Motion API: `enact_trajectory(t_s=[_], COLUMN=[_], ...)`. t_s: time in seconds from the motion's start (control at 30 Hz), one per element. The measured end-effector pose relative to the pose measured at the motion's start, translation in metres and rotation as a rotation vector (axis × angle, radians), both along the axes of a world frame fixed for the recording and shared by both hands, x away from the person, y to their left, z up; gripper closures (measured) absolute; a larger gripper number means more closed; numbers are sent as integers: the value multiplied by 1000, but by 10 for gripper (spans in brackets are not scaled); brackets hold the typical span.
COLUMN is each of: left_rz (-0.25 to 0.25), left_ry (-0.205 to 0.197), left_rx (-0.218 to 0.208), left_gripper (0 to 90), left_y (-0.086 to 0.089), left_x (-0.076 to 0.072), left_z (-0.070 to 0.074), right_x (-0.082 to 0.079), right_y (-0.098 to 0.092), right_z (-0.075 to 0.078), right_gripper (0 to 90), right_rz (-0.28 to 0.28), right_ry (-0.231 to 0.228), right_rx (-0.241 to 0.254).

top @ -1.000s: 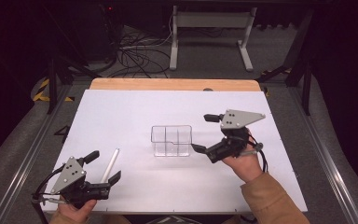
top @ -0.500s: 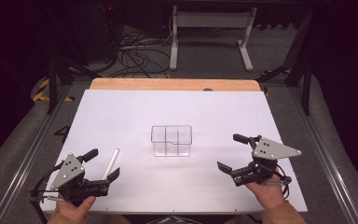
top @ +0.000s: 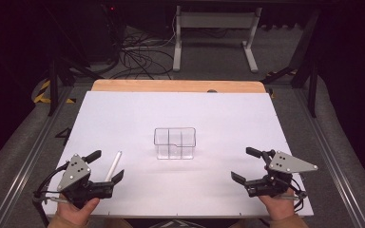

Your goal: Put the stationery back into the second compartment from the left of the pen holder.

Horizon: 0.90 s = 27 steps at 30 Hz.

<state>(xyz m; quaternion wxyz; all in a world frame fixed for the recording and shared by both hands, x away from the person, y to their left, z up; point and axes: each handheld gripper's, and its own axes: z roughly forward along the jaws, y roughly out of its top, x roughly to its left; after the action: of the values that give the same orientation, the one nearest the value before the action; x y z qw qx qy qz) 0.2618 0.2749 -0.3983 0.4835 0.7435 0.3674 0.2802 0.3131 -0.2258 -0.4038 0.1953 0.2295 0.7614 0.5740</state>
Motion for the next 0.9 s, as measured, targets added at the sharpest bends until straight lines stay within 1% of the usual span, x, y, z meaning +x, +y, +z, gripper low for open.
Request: enact_trajectory(t_s=[0.07,0.17,0.27,0.37,0.4,0.43,0.47,0.53,0.7,0.77,0.8,0.9], left_rz=[5,-1,11,34,43,55,61,65,87,101,109,134], left_ry=[18,54,85,129,156,190,221,256,341,374,390,428], left_rx=[-7,-26,-12,24,29,52,64,80,137,165,172,193], left_gripper=[94,100,104,106,107,112,113,115,116,138,156,168], left_y=[1,2,3,5,6,6,7,8,6,6,6,5], left_x=[1,3,5,9,12,15,18,22,35,39,41,47], left_z=[2,6,10,14,14,15,15,15,11,10,9,6], right_x=[0,-1,-2,-1,-1,-1,-1,-1,0,0,0,1], right_y=[1,1,0,0,0,1,1,1,1,1,1,2], right_z=[0,0,1,1,0,0,0,0,-1,-1,-1,-2], right_gripper=[100,103,105,112,117,119,122,125,128,131,135,143], right_rz=[-4,4,8,8,8,8,9,11,12,13,14,13], right_ry=[0,1,2,6,4,4,6,5,11,12,12,8], right_rx=[-12,-15,-3,-1,-9,-11,-14,-18,-19,-20,-21,-33])
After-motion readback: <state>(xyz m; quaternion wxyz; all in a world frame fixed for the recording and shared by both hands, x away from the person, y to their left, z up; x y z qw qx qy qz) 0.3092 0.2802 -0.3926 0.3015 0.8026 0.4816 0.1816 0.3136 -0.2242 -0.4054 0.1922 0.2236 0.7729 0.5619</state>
